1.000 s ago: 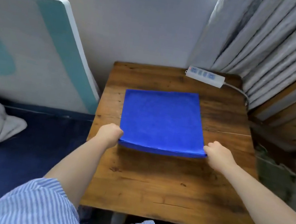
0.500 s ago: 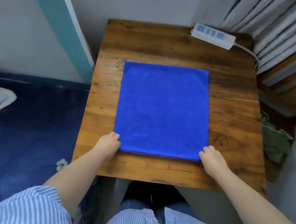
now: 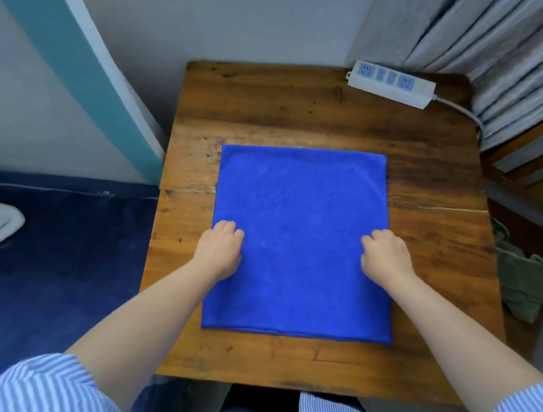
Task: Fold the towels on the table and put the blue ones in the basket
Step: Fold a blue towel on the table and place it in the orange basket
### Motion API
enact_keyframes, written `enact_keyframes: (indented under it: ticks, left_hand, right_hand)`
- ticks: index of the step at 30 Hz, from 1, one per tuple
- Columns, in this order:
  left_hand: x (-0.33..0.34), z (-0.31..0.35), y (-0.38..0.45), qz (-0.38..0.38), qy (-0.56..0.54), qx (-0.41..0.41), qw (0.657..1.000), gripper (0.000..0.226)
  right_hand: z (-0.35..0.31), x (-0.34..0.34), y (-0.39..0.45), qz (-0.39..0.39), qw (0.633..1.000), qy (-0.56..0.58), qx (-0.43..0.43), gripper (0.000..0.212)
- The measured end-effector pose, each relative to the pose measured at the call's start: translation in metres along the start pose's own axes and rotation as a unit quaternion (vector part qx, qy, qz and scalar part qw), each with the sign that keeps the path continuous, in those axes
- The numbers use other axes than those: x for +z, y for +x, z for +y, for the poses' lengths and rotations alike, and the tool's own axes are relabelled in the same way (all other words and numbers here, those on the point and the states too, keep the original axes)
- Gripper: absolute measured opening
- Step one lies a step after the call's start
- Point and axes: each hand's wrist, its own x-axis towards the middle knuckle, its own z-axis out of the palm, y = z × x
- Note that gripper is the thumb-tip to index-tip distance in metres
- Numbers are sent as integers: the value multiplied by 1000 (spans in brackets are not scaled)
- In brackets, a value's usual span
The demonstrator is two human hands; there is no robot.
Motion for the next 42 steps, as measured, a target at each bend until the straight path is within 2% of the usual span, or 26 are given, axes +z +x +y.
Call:
enact_keyframes:
  ticks: [3, 6, 10, 14, 18, 24, 27, 30, 32, 34, 37, 39, 42]
  left_hand:
    - [-15, 7, 41, 30, -45, -18, 998, 25]
    - [-23, 14, 80, 42, -75, -15, 996, 42]
    - [-26, 23, 125, 61, -91, -24, 994, 51]
    - [-20, 23, 154, 40, -97, -32, 994, 56]
    - [-7, 3, 163, 21, -87, -16, 996, 59]
    - [-1, -56, 168, 39, -83, -59, 994, 61]
    - [-4, -67, 173, 43, -90, -69, 993, 63]
    - [-11, -78, 175, 36, -87, -129, 987, 65]
    - [-17, -83, 175, 34, -66, -152, 986, 66]
    - [-23, -84, 175, 49, -35, -108, 992, 66]
    - [-31, -78, 177, 76, -16, -20, 997, 60]
    - [-37, -74, 180, 74, -11, 3, 997, 57]
    - [-46, -71, 185, 61, 10, -4, 998, 55]
  right_hand:
    - [-18, -10, 46, 34, 996, 70, -40, 37]
    - [-36, -17, 84, 47, 991, 103, -73, 48]
    - [-54, -20, 126, 56, 983, 141, -102, 52]
    - [-57, -15, 154, 41, 982, 143, -116, 51]
    - [-33, -6, 166, 16, 982, 119, -143, 55]
    - [48, -3, 169, 39, 992, 107, -46, 59]
    - [75, -3, 173, 16, 993, 114, 11, 56]
    - [95, -9, 174, -22, 991, 111, 73, 59]
    - [101, -17, 171, -9, 987, 125, 98, 61]
    - [96, -26, 171, 33, 988, 125, 81, 65]
    - [79, -39, 174, 61, 992, 114, -8, 64]
    - [69, -42, 177, 58, 991, 112, -53, 60]
    - [63, -47, 181, 20, 994, 90, -62, 56]
